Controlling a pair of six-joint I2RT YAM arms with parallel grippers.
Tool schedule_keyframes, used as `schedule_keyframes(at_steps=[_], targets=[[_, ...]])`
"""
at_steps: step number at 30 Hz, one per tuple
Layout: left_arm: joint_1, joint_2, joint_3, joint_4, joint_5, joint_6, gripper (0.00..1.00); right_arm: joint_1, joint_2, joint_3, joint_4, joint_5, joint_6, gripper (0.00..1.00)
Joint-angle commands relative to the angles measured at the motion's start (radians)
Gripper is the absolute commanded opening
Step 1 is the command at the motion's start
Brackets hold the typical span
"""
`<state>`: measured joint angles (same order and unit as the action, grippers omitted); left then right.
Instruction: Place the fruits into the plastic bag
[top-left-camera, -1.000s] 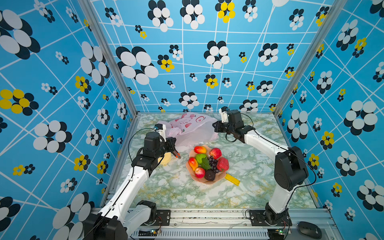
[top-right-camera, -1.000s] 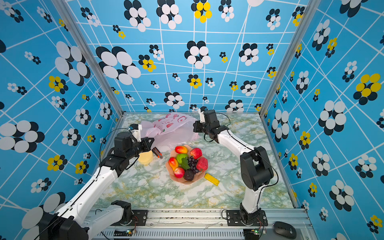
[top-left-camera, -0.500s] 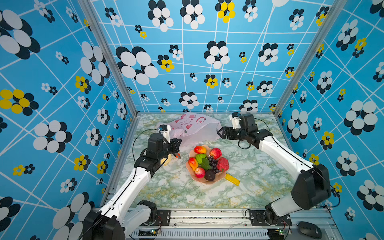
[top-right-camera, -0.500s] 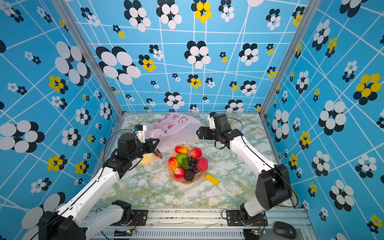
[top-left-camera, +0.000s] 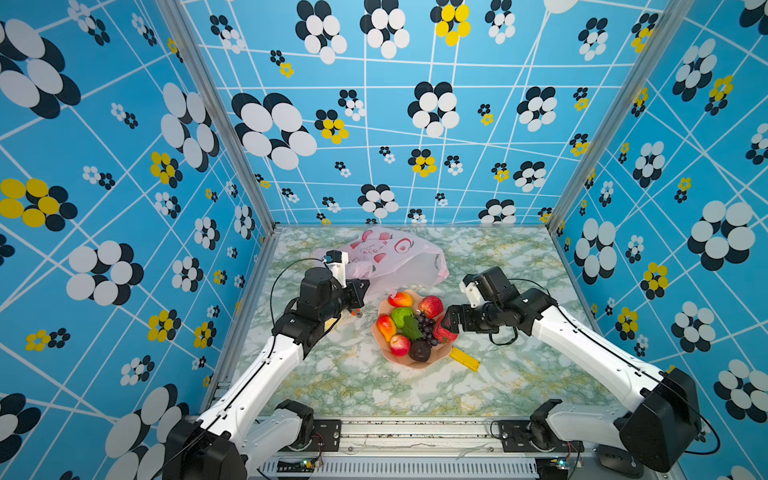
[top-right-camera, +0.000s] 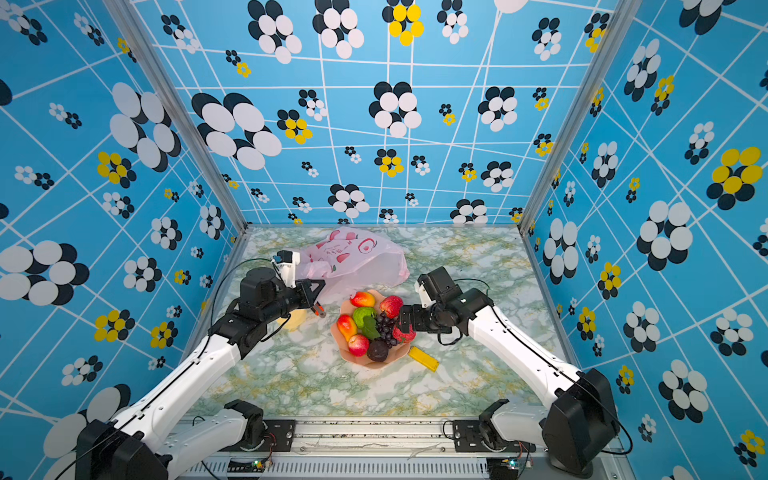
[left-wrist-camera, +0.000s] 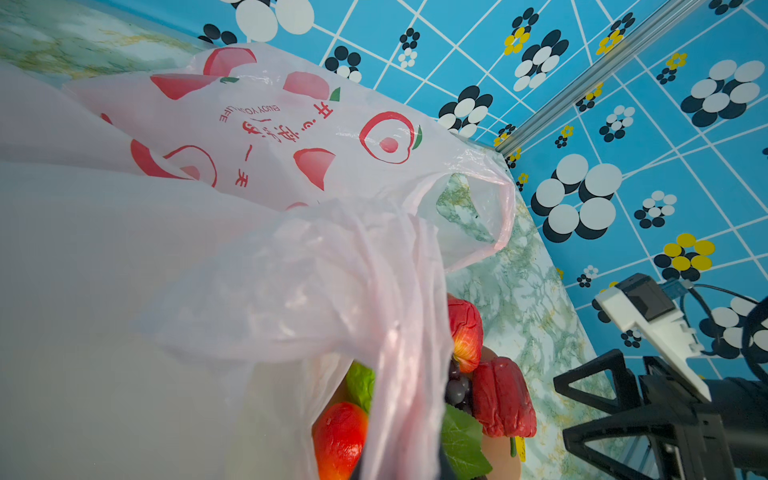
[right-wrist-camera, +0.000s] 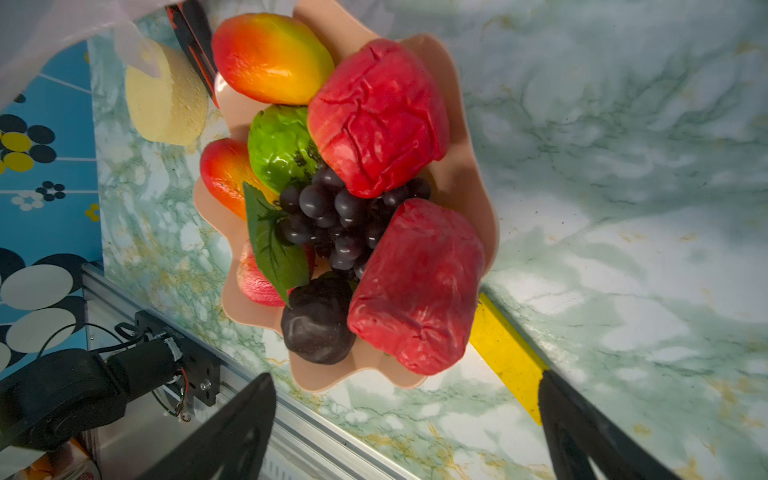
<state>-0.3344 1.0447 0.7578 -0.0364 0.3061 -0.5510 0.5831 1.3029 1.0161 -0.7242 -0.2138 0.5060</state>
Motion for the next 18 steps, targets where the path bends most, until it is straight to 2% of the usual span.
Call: schedule_keyframes(at_steps=[1,9,18], targets=[[-0.011,-0.031,-0.023,0.021,-0.018,-0.01,0.0,0.012,0.036,-0.019,0.02,0.024,0.068,0.98],[-0.011,-0.054,-0.032,0.009,-0.031,-0.005,0.0,0.031,0.119,-0.016,0.088,0.023,0.116,0.92],[-0.011,-0.055,-0.037,0.013,-0.032,0.0,0.0,0.044,0.166,0.003,0.091,0.023,0.118,0.76]])
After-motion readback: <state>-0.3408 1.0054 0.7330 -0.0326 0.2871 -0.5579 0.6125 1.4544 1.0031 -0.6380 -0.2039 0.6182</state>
